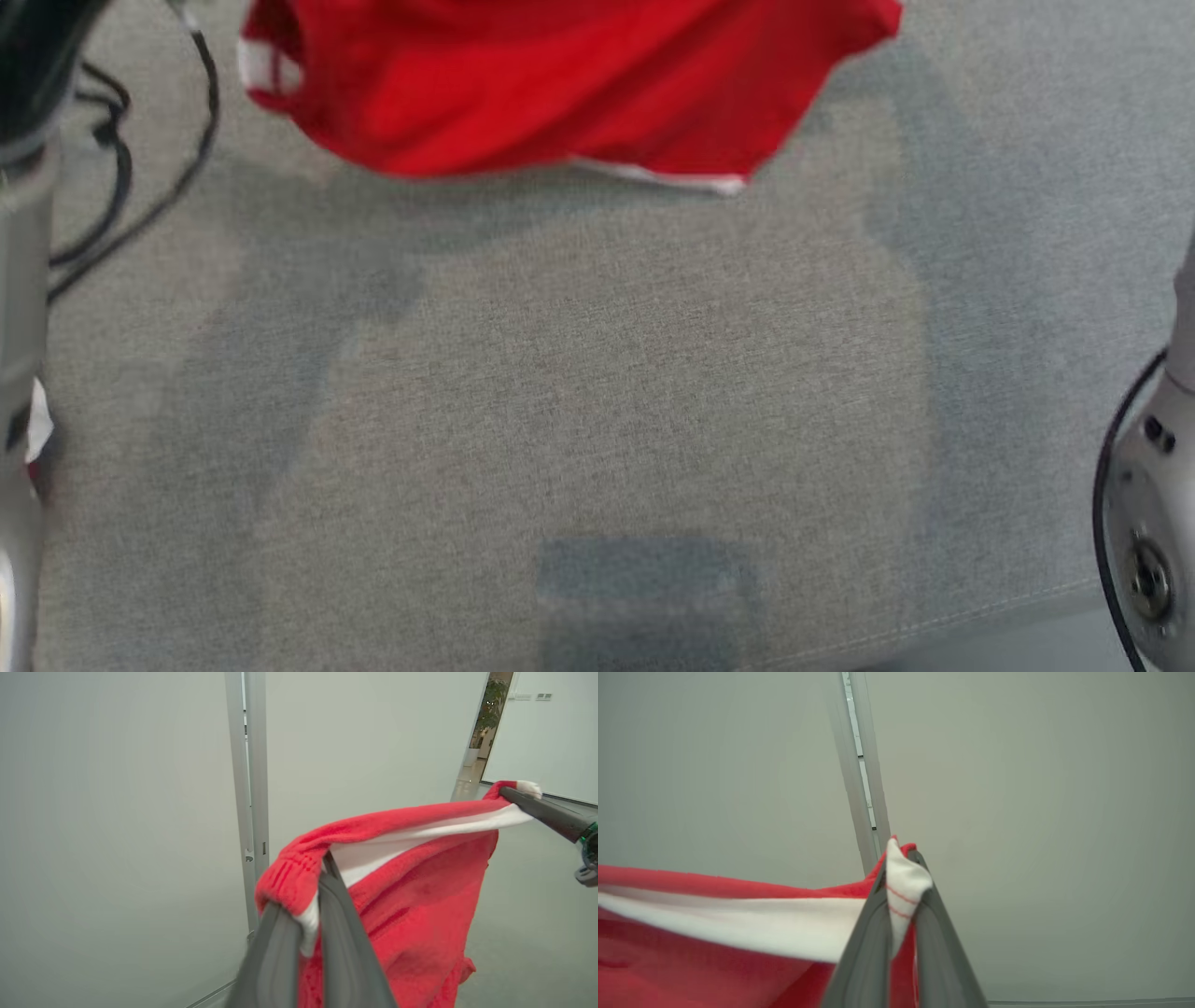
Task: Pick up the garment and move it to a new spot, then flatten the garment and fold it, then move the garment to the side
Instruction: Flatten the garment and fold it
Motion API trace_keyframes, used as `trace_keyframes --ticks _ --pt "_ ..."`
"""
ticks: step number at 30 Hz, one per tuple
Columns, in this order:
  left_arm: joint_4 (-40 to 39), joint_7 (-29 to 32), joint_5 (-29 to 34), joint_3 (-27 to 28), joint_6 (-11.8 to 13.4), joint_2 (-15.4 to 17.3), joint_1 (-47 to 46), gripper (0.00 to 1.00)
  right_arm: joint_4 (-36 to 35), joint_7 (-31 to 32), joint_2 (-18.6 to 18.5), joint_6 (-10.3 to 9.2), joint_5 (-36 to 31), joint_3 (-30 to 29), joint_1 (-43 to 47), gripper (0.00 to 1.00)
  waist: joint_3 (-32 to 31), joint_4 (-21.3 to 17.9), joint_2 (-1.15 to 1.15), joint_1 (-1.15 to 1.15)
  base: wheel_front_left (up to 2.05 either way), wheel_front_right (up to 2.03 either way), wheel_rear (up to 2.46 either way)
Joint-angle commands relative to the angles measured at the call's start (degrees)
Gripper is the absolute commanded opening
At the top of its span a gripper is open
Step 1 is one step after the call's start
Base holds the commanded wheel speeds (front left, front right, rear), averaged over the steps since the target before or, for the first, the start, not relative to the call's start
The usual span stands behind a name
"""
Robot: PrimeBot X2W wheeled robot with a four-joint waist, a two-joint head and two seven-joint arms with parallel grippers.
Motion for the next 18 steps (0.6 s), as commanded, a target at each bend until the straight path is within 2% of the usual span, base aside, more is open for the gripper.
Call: trace_keyframes --ticks 1,5,10,15,18 --pt "4.2 -2.3 2.9 -0.4 -0.8 -0.3 -4.4 0.00 3.2 -1.1 1.5 -0.09 -1.1 0.3 -4.1 0.00 9.1 0.9 0.00 0.00 0.00 0.00 0.00" --pt "17.5 -14.0 10.4 -0.4 -1.2 -3.1 -17.6 0.00 11.6 -8.4 3.6 -0.07 -7.7 1.6 -18.5 0.00 14.2 1.0 0.00 0.00 0.00 0.00 0.00" --pt "31.4 -26.7 16.0 -2.7 -2.4 -3.9 -22.6 0.00 22.1 -17.5 5.7 -0.10 -10.0 2.7 -25.5 0.00 17.5 0.5 0.00 0.00 0.00 0.00 0.00" --pt "40.3 -35.6 14.6 -5.2 -3.7 -4.5 -17.3 0.00 29.9 -24.4 6.1 -0.09 -7.4 5.5 -20.3 0.00 18.4 0.2 0.00 0.00 0.00 0.00 0.00" --pt "41.8 -40.3 12.3 -7.3 -4.0 -4.6 -10.5 0.00 31.7 -28.5 6.0 -0.09 -3.9 8.0 -14.0 0.00 17.2 0.4 0.00 0.00 0.00 0.00 0.00"
